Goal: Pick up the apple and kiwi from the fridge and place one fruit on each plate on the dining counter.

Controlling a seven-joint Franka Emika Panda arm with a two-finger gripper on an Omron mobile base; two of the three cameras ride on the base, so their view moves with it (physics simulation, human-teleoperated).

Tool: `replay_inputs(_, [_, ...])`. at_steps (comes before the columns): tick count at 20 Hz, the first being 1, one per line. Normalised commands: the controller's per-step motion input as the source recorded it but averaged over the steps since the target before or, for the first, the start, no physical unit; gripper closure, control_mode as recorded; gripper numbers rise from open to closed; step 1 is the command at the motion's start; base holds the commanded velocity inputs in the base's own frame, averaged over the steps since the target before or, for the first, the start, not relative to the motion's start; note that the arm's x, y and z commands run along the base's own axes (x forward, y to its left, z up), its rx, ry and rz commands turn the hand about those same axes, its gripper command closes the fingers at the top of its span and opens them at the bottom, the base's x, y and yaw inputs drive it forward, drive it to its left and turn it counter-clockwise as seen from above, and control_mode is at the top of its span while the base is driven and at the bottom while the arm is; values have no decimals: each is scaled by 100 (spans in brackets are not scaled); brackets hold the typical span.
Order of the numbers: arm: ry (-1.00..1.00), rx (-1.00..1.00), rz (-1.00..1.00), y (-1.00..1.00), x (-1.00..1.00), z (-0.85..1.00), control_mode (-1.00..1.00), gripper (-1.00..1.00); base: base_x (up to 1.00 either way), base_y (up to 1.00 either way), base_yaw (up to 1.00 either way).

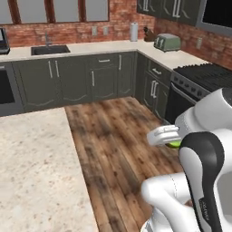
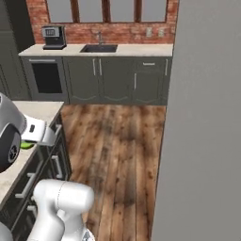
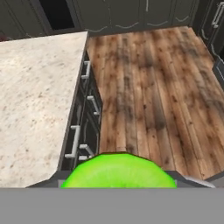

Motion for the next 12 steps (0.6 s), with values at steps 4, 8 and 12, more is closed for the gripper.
replay_inputs(4, [0, 0, 0, 0, 0, 0, 100, 100, 100, -70, 14])
replay_inputs(8, [0, 0, 0, 0, 0, 0, 100, 100, 100, -62, 11])
replay_inputs(12, [0, 0, 0, 0, 0, 0, 100, 100, 100, 65, 0])
